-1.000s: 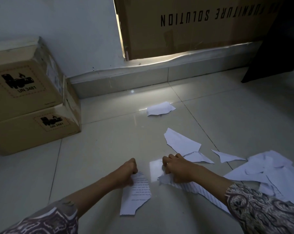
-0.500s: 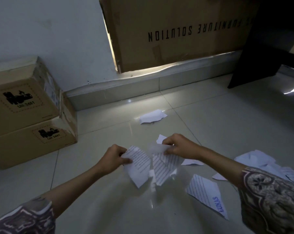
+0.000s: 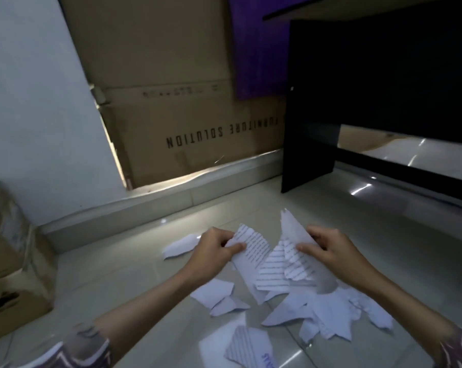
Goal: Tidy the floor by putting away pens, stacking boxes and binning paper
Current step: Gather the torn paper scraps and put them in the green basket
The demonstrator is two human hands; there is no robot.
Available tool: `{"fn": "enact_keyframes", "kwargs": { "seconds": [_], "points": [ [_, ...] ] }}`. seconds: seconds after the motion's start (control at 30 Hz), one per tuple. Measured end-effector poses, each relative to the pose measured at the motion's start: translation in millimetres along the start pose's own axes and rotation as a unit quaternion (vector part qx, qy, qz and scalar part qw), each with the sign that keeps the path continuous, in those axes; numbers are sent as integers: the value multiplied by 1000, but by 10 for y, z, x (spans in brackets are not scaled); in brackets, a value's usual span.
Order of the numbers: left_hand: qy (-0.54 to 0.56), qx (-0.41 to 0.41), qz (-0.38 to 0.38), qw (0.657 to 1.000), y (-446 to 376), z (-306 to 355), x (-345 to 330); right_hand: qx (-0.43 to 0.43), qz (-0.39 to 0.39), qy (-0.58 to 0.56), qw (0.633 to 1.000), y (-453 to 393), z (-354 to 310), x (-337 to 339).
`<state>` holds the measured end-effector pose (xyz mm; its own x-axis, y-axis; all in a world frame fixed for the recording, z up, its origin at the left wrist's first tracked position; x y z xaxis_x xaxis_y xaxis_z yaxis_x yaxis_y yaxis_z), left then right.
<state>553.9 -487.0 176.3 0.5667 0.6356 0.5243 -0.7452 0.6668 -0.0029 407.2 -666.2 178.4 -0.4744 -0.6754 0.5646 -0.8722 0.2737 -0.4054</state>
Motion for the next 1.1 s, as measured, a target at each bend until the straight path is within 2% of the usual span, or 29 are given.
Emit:
{"fn": "enact_keyframes", "kwargs": {
  "seconds": [0.1,0.27,0.37,0.6,0.9,1.1],
  "points": [
    [10,-35,-14,999,-42,395,-336,-14,59,2,998,277,-21,416],
    [21,-88,-65,994,-8,1006,-964,-17,203,4,979,788,-45,1164],
    [40,-109,-90,989,44,1376,-1351,-27,286,7,958,1137,-80,1540],
    [104,-166,-186,963,416,2332,-2314,-75,414,127,898,2127,-331,2368],
    [127,-215,-335,909,1220,3146,-3541,-189,522,286,781,3411,-683,3101],
    [25,-286,-374,882,1680,3337,-4199,-318,518,395,689,3987,-606,3252]
  ]
}}
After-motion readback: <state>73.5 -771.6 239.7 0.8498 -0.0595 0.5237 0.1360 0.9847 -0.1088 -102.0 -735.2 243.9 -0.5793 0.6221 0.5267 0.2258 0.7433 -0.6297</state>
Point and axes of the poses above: each hand's wrist, its own y-axis away from the middle knuckle, its own x-axis out of the back of the hand, z = x × y, the point moved 2 cm from there along -y, towards the middle knuckle, and after that the axes turned 10 degrees about x, right-handed, at the moved point
